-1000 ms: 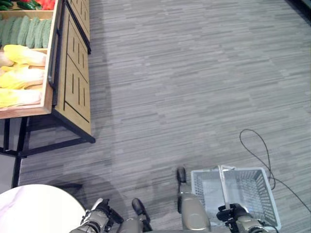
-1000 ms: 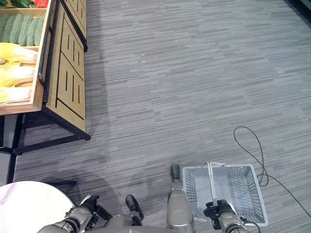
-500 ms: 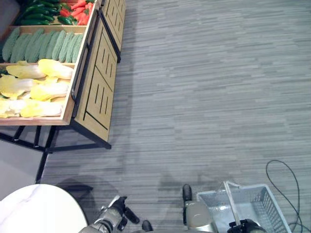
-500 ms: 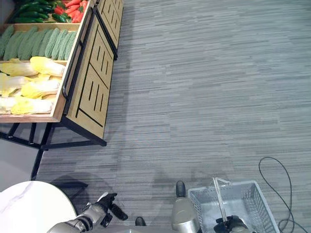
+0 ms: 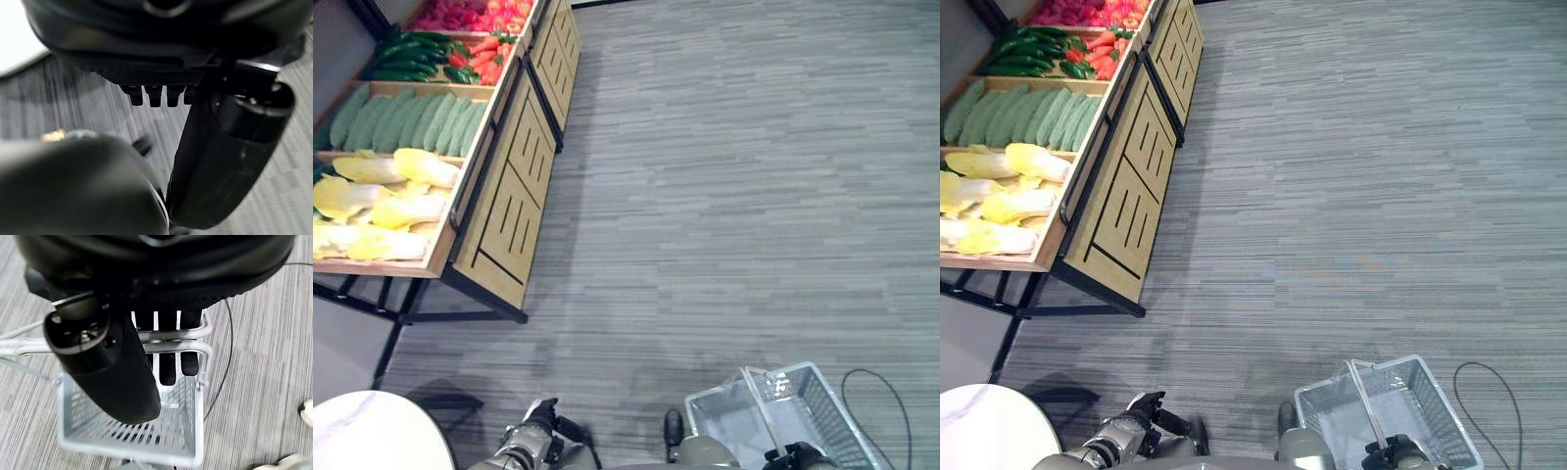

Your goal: Get the vegetables into the basket

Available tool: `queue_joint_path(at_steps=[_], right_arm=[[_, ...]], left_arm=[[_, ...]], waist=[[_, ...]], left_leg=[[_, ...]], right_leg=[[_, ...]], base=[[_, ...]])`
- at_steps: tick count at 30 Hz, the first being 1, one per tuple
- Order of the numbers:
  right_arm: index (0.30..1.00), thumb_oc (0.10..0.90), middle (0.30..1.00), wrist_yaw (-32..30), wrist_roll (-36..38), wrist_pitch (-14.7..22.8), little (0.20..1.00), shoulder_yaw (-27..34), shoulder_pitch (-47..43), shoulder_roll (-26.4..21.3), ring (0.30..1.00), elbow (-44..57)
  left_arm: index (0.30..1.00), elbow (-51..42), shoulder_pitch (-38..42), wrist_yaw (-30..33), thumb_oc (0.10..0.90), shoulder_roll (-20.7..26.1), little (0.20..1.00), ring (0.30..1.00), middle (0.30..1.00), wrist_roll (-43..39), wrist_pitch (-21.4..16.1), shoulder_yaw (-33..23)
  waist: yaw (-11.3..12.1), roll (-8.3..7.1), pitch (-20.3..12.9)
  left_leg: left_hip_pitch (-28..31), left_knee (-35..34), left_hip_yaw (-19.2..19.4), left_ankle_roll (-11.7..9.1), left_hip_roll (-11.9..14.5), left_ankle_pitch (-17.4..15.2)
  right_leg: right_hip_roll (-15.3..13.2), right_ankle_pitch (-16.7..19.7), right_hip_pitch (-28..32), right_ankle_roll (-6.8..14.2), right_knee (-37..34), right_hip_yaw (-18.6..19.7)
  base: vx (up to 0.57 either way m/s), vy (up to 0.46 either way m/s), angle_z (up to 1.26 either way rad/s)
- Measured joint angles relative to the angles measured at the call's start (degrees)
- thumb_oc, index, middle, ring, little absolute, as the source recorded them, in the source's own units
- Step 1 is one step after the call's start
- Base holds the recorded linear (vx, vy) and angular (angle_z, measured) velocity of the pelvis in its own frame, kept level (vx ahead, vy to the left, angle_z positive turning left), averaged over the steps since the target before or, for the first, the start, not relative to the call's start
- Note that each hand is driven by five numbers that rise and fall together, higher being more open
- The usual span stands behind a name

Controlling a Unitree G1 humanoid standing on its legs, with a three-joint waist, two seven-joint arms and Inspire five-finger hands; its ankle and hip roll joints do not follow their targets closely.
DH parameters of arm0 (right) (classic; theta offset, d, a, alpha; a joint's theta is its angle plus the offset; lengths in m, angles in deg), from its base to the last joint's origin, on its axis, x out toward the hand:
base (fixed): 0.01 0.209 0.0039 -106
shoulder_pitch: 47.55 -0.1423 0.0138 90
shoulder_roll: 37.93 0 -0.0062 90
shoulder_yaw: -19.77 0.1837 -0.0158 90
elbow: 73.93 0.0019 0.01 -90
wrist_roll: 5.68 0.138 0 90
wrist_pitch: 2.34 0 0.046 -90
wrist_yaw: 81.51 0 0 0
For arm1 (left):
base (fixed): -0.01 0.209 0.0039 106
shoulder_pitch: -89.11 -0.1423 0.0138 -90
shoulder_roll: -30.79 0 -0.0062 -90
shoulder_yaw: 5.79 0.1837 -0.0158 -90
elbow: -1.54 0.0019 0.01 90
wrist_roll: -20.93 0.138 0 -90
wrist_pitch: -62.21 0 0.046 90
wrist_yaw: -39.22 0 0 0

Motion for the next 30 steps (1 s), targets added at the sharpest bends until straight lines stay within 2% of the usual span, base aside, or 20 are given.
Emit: queue_joint_path(at_steps=[1,2,3,6,8,9,10,11,12,13,15,16,17,19,22,24,26,28,29,30], right_arm=[[0.3,0.4,0.3,0.0,0.0,0.1,0.3,0.0,0.0,-0.1,0.3,0.0],[0.3,0.4,0.3,-0.1,0.0,0.4,0.3,-0.5,-0.2,0.0,0.3,0.1],[0.3,0.4,0.3,-0.1,0.0,0.5,0.3,-0.9,-0.3,0.1,0.3,-0.1],[0.3,0.4,0.3,0.0,-0.1,0.5,0.3,-1.0,-0.3,0.3,0.3,-0.4],[0.3,0.4,0.3,0.0,-0.4,0.2,0.3,-1.1,-0.2,0.7,0.3,-2.0],[0.3,0.4,0.3,0.0,-0.4,0.1,0.3,-1.2,-0.2,0.4,0.3,-2.2],[0.3,0.4,0.3,0.0,-0.5,0.1,0.3,-2.2,0.5,0.2,0.3,-2.5],[0.3,0.4,0.3,-0.5,-0.5,0.0,0.3,-2.4,0.7,1.8,0.3,-2.7],[0.3,0.4,0.3,0.2,-0.5,0.1,0.3,-2.4,0.7,3.3,0.3,-2.4],[0.3,0.4,0.3,0.6,-0.5,0.3,0.3,-2.4,0.8,4.5,0.3,-2.5],[0.3,0.4,0.3,1.0,-0.8,0.2,0.3,-2.3,0.7,5.4,0.3,-2.9],[0.3,0.4,0.3,1.0,-1.0,0.2,0.3,-2.4,0.7,5.4,0.3,-2.7],[0.3,0.4,0.3,1.2,-1.2,0.2,0.3,-2.4,0.4,5.3,0.3,-2.6],[0.3,0.4,0.3,1.2,-2.8,0.3,0.3,-2.5,-0.4,5.0,0.3,-2.3],[0.3,0.4,0.3,1.3,-3.0,0.6,0.3,-2.4,-1.7,4.9,0.3,-1.7],[0.3,0.4,0.3,1.3,-3.0,0.6,0.3,-2.1,-2.5,4.7,0.3,-1.7],[0.3,0.4,0.3,1.2,-2.9,0.7,0.3,-2.0,-3.3,4.5,0.3,-1.4],[0.3,0.4,0.3,1.2,-2.8,0.7,0.3,-1.9,-3.8,4.0,0.3,-1.3],[0.3,0.4,0.3,1.0,-2.7,0.7,0.3,-1.9,-3.9,3.2,0.3,-0.7],[0.3,0.4,0.3,1.1,-2.7,0.8,0.3,-1.9,-3.6,2.6,0.3,-0.3]], left_arm=[[1.0,0.0,0.1,0.0,0.9,-0.1,1.0,1.0,1.0,-0.1,-0.2,0.0],[1.0,0.1,0.4,0.1,0.9,-0.2,1.0,1.0,1.0,-0.2,-0.5,-0.1],[1.0,0.5,0.8,0.1,0.9,-0.2,1.0,1.0,1.0,-0.3,-0.5,-0.2],[1.0,0.3,1.0,0.1,0.9,-0.2,1.0,1.0,1.0,-0.5,-1.0,-0.6],[1.0,0.4,0.4,0.0,0.9,-0.7,1.0,1.0,1.0,-1.1,-1.1,-0.9],[1.0,0.3,-0.2,0.0,0.9,-1.1,1.0,1.0,1.0,-1.2,-1.1,-0.9],[1.0,0.6,-0.9,0.0,0.9,-1.6,1.0,1.0,1.0,-1.5,-1.0,-0.8],[1.0,1.3,-0.5,0.1,0.9,-0.7,1.0,1.0,1.0,-1.3,-1.0,-0.8],[1.0,1.6,-0.6,0.4,0.9,0.8,1.0,1.0,1.0,-1.3,-0.5,-0.9],[1.0,2.2,-0.7,0.5,0.9,1.7,1.0,1.0,1.0,-1.4,-0.2,-0.9],[1.0,2.5,-0.7,0.7,0.9,2.0,1.0,1.0,1.0,-1.4,-0.2,-0.8],[1.0,2.3,-1.1,1.0,0.9,1.7,1.0,1.0,1.0,-1.4,-0.3,-0.8],[1.0,2.3,-1.0,1.1,0.9,1.8,1.0,1.0,1.0,-1.4,-0.2,-0.3],[1.0,1.9,-1.3,1.0,0.9,1.6,1.0,1.0,1.0,-1.4,-0.2,0.0],[1.0,2.0,-1.5,1.0,0.9,1.7,1.0,1.0,1.0,-1.0,0.0,0.3],[1.0,2.0,-1.6,0.9,0.9,1.8,1.0,1.0,1.0,-0.9,0.2,0.5],[1.0,2.2,-1.6,0.8,0.9,2.1,1.0,1.0,1.0,-0.9,0.8,1.6],[1.0,2.0,-1.3,0.7,0.9,2.5,1.0,1.0,1.0,-0.8,1.0,3.3],[1.0,1.8,-1.3,0.7,0.9,2.1,1.0,1.0,1.0,-0.8,1.0,3.2],[1.0,1.0,-1.1,0.5,0.9,2.1,1.0,1.0,1.0,-0.8,1.3,3.7]], waist=[[0.4,0.01,-0.1],[0.5,0.05,-0.2],[0.5,0.04,-0.2],[1.4,-0.1,-0.2],[2.2,0.21,-0.5],[2.5,0.89,-1.0],[2.5,1.7,-2.1],[2.4,-0.74,-2.7],[2.9,-3.18,-3.8],[2.9,-4.38,-4.2],[3.3,-5.38,-5.0],[4.1,-5.0,-5.3],[4.0,-5.14,-5.5],[5.2,-4.56,-6.0],[5.3,-4.79,-6.5],[5.4,-4.61,-6.6],[5.2,-4.16,-6.3],[5.2,-2.91,-5.3],[5.1,-1.53,-4.4],[4.4,-0.54,-3.6]], left_leg=[[-0.9,0.0,-0.8,-0.7,0.0,0.8],[-2.4,0.0,-1.2,-1.2,0.2,2.0],[-3.5,0.0,-1.1,-1.0,0.5,2.5],[-5.2,0.9,-0.6,-0.1,0.4,2.7],[-3.0,0.1,-0.2,2.1,-0.6,3.9],[-2.2,0.0,-0.2,3.1,-0.5,2.9],[-0.4,0.0,-0.4,7.8,-0.6,3.6],[0.4,0.0,0.8,8.0,-2.7,1.4],[1.0,0.2,2.9,9.3,-4.7,0.5],[1.5,0.3,4.0,10.7,-6.3,-0.1],[2.6,0.2,5.8,10.7,-7.8,-2.3],[3.1,0.4,6.6,11.9,-8.7,-2.0],[3.4,0.4,7.5,12.4,-9.4,-3.8],[3.4,0.4,8.7,12.9,-9.8,-3.8],[4.1,0.4,9.1,13.7,-11.0,-5.0],[5.0,0.4,9.3,13.8,-11.1,-5.8],[6.3,0.4,9.2,14.3,-11.0,-6.7],[7.8,0.3,9.0,14.9,-10.6,-8.2],[8.7,0.3,8.7,15.4,-10.2,-8.5],[9.8,0.3,7.5,16.3,-10.1,-9.5]], right_leg=[[0.3,-0.6,0.6,0.1,0.0,1.1],[0.6,-1.6,1.7,-1.5,0.0,2.8],[0.6,-2.4,2.5,-2.0,0.0,4.0],[-0.3,-3.1,3.9,-0.8,0.1,7.4],[-1.6,-5.1,6.2,1.9,0.1,11.1],[-1.8,-6.0,6.9,2.6,0.0,12.2],[-1.9,-8.1,8.6,4.6,0.0,14.3],[-4.7,-8.4,8.4,4.9,0.2,14.6],[-7.1,-8.6,7.3,6.0,1.4,15.7],[-9.0,-9.1,7.0,6.8,2.4,16.2],[-10.6,-8.9,6.3,7.7,4.4,16.8],[-11.6,-9.3,5.4,9.8,6.4,17.2],[-12.2,-9.0,4.6,10.6,7.6,17.1],[-12.7,-8.8,2.7,11.8,10.1,17.5],[-13.5,-9.1,1.0,12.6,14.6,17.4],[-13.3,-9.0,-1.0,13.4,19.6,17.4],[-12.6,-8.1,-4.7,15.4,29.5,16.9],[-11.4,-3.3,-9.1,16.0,39.2,15.4],[-10.9,1.2,-11.9,15.8,45.1,15.0],[-12.2,1.9,-13.4,14.0,48.5,11.9]], base=[[0.3,0.035,-0.75],[0.31,0.021,-0.74],[0.31,0.023,-0.7],[0.35,0.057,-0.71],[0.35,0.107,-0.8],[0.39,0.157,-0.89],[0.35,0.162,-0.65],[0.32,0.155,-0.77],[0.4,0.183,-0.54],[0.4,0.166,-0.48],[0.28,0.125,-0.26],[0.22,0.119,-0.3],[0.31,0.167,-0.26],[0.15,0.094,-0.24],[0.23,0.159,-0.04],[0.18,0.176,0.0],[0.12,0.205,0.1],[0.21,0.226,0.13],[0.24,0.099,0.22],[0.29,0.041,0.18]])
